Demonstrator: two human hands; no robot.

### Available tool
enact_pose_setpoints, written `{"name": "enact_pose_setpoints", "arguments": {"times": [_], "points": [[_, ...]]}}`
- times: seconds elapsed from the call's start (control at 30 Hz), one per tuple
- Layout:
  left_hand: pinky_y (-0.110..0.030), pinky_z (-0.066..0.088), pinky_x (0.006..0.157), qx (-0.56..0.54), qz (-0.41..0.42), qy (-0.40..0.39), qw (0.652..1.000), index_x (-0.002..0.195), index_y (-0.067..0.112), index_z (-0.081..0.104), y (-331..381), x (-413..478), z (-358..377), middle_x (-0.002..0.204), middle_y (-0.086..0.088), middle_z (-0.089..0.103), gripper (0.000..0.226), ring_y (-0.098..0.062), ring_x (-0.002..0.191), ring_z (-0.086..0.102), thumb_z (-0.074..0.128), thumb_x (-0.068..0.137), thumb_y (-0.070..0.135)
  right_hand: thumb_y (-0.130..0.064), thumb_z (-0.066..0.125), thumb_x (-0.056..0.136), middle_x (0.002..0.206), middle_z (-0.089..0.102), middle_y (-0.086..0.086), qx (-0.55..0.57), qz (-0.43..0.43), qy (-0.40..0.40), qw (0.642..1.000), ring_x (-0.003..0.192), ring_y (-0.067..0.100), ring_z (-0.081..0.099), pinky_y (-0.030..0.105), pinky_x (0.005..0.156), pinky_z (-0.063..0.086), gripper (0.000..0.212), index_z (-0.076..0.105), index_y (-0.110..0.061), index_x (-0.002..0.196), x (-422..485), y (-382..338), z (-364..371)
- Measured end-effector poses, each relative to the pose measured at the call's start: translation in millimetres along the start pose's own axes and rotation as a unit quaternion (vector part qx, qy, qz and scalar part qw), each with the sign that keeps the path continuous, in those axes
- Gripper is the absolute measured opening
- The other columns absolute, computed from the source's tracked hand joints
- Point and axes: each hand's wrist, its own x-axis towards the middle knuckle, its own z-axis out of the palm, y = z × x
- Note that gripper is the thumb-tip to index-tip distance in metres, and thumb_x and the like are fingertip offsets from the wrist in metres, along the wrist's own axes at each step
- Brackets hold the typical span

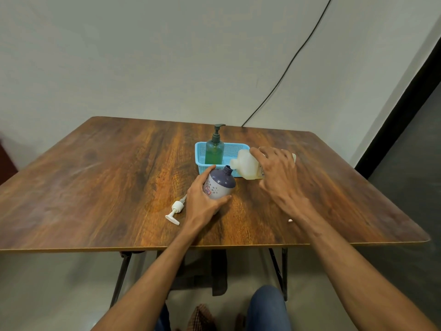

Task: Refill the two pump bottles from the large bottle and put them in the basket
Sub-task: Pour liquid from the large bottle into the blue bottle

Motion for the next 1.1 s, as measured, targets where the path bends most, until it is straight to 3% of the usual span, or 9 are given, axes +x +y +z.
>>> {"name": "enact_pose_setpoints", "arguments": {"times": [0.33, 0.6, 0.8, 1.1], "points": [[-0.042, 0.056, 0.101, -0.01, -0.003, -0.001, 1.0, 0.144, 0.032, 0.048, -2.9, -1.4, 2.4, 0.133, 0.013, 0.059, 0.091, -0.005, 0.119, 0.059, 0.092, 0.064, 0.033, -0.003, 0.086, 0.05, 0.119, 0.066, 0.016, -0.014, -0.024, 0.0, 1.0, 0.105, 0.04, 0.063, 0.052, 0.092, 0.047, 0.081, 0.059, -0.015, 0.126, 3.2, 2.6, -4.4], [-0.036, 0.053, 0.103, -0.01, 0.007, -0.001, 1.0, 0.146, 0.024, 0.05, -3.9, -1.7, 1.4, 0.13, 0.013, 0.059, 0.092, -0.002, 0.119, 0.058, 0.089, 0.063, 0.036, -0.004, 0.087, 0.049, 0.117, 0.067, 0.017, -0.021, -0.031, -0.002, 0.999, 0.103, 0.04, 0.063, 0.052, 0.09, 0.048, 0.081, 0.06, -0.014, 0.125, 6.1, 2.1, -5.9], [-0.047, 0.053, 0.103, -0.021, -0.001, -0.004, 1.0, 0.147, 0.029, 0.047, -9.3, -3.0, 4.4, 0.136, 0.008, 0.059, 0.093, -0.012, 0.123, 0.058, 0.088, 0.064, 0.042, -0.005, 0.089, 0.05, 0.118, 0.067, 0.018, -0.024, -0.029, -0.008, 0.999, 0.105, 0.041, 0.062, 0.053, 0.091, 0.047, 0.08, 0.061, -0.014, 0.125, 6.1, 2.6, -7.3], [-0.05, 0.053, 0.101, -0.024, 0.014, 0.001, 1.0, 0.147, 0.034, 0.046, -14.0, -3.9, 8.8, 0.136, 0.009, 0.059, 0.089, -0.015, 0.124, 0.058, 0.086, 0.068, 0.036, -0.008, 0.091, 0.052, 0.118, 0.067, 0.019, -0.023, -0.029, -0.009, 0.999, 0.105, 0.042, 0.062, 0.054, 0.091, 0.047, 0.079, 0.061, -0.013, 0.125, 4.1, 4.2, -9.2]]}}
